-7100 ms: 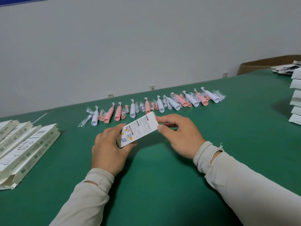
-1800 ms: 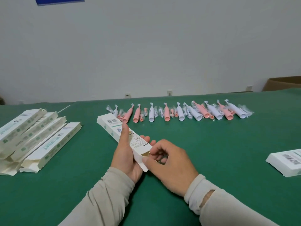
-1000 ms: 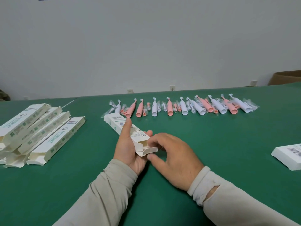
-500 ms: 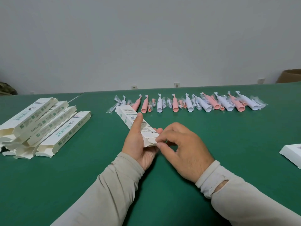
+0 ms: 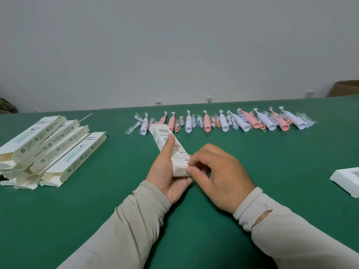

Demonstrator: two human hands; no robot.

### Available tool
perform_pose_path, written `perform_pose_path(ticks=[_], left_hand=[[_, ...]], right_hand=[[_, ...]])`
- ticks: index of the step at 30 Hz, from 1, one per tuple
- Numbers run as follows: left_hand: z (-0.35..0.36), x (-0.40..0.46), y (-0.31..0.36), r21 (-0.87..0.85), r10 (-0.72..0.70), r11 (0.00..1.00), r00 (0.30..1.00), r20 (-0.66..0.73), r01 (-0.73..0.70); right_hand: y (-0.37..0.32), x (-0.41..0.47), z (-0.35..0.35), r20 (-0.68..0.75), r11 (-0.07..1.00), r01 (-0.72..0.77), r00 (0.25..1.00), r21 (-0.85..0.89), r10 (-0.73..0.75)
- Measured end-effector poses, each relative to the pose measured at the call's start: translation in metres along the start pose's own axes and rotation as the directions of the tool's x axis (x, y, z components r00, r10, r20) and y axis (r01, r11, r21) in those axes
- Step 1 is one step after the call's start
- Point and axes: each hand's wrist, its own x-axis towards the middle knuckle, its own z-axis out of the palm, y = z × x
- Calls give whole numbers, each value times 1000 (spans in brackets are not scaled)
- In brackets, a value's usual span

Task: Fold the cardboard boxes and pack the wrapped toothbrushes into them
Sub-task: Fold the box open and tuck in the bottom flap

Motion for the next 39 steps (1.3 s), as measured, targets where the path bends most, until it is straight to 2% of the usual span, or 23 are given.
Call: perform_pose_path(ticks=[3,8,11,19,21,22,23,24,25,26,28,29,30,31,32,34,36,38,39], left_hand=[[1,-1,-1,-18,-25,1000,1000,19,25],[1,1,0,-72,-44,996,999,0,44],[3,-1,-2,-84,-33,996,998,56,37],[1,2,-6,-69,-54,996,996,69,59],[1,2,-4,-33,-28,999,999,28,29],[0,1,-1,38,12,999,999,-34,-11],[-1,0,2,189,98,979,989,-115,-75],[-3,-1,7,420,238,895,956,-171,-148],[-8,-2,11,661,401,722,902,-157,-206],[-15,-3,16,840,549,483,833,-72,-246],[-29,-2,25,968,647,59,748,148,-243],[-34,-2,28,975,650,-98,729,214,-199],[-37,-2,29,968,652,-205,717,247,-146],[-39,-1,30,959,658,-258,705,264,-118],[-40,-1,29,957,657,-263,703,271,-123],[-43,1,28,963,646,-215,716,264,-161],[-44,2,25,965,641,-208,722,260,-162],[-43,3,25,961,641,-226,720,268,-157],[-43,3,24,960,637,-233,721,272,-156]], right_hand=[[5,1,-1,-46,998,-66,997,6,66],[5,1,2,-29,996,-82,996,25,83],[7,3,4,-70,993,-116,991,4,116],[13,1,9,-82,972,-207,973,113,217],[13,1,8,-54,971,-208,975,114,215],[13,2,8,-41,971,-209,976,118,215],[15,2,6,-43,969,-212,975,131,219],[17,4,4,-64,961,-224,969,164,237],[20,6,0,-96,946,-246,958,213,271],[24,7,-4,-132,924,-273,940,267,315],[34,11,-12,-196,880,-320,894,351,403],[39,12,-15,-213,862,-337,874,380,436],[42,12,-18,-227,845,-347,858,406,461],[44,13,-20,-250,837,-340,846,429,471],[44,13,-23,-285,839,-315,838,444,466],[41,13,-31,-416,903,-213,832,372,368],[40,12,-40,-499,987,-78,856,138,137],[39,12,-44,-448,995,31,891,-98,-72],[40,12,-45,-392,988,45,915,-150,-101]])
